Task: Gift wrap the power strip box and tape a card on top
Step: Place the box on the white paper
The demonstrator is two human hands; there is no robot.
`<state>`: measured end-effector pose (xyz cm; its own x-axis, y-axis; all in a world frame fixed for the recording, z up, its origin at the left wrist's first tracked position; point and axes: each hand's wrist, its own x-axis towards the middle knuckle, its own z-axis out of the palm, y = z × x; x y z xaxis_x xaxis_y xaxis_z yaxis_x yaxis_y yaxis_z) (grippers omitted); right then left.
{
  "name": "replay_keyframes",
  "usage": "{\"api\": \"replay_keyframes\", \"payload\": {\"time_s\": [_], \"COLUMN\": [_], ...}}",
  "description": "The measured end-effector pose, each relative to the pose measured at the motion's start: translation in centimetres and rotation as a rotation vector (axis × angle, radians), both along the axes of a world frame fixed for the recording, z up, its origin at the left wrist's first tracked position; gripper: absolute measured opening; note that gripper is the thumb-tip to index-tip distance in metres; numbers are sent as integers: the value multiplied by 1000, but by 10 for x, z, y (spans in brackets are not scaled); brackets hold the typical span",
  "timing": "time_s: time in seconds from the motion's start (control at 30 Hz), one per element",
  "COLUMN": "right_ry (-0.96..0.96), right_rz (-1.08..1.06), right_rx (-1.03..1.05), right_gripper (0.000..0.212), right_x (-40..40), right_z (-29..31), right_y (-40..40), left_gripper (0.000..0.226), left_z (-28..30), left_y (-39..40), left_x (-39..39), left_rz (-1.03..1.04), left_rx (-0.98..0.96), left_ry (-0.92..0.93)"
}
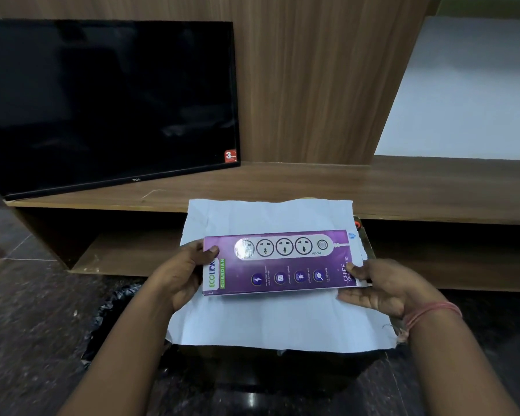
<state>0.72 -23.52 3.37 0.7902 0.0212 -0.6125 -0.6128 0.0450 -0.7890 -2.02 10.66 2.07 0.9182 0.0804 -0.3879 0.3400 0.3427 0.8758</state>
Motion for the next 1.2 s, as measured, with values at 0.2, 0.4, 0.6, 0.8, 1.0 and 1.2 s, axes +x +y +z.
{"api": "replay_keyframes", "payload": {"time_s": [0.2, 0.4, 0.6, 0.8, 1.0, 1.2], "right_ry": [-197, -262, -241, -291, -321, -358], "right_rz": [-6, 2, 81, 65, -104, -55], "right_rx": [-5, -227, -251, 221, 497, 470], "right_gripper": [23, 34, 33, 53, 62, 46], "right_x": [8, 13, 14, 12, 15, 17], "right_z": [5, 1, 2, 26, 32, 26], "right_y": [10, 15, 18, 15, 18, 18], "left_gripper": [48, 41, 47, 85, 62, 44], "left_z": [5, -5, -10, 4, 3, 9], "left_y": [0, -2, 5, 1, 10, 12], "left_x": [2, 2, 4, 6, 5, 2], "left_rz": [-11, -23, -19, -37, -31, 49], "left_rx": [-103, 66, 129, -1, -78, -157], "left_ry": [-208, -166, -119, -261, -211, -288]}}
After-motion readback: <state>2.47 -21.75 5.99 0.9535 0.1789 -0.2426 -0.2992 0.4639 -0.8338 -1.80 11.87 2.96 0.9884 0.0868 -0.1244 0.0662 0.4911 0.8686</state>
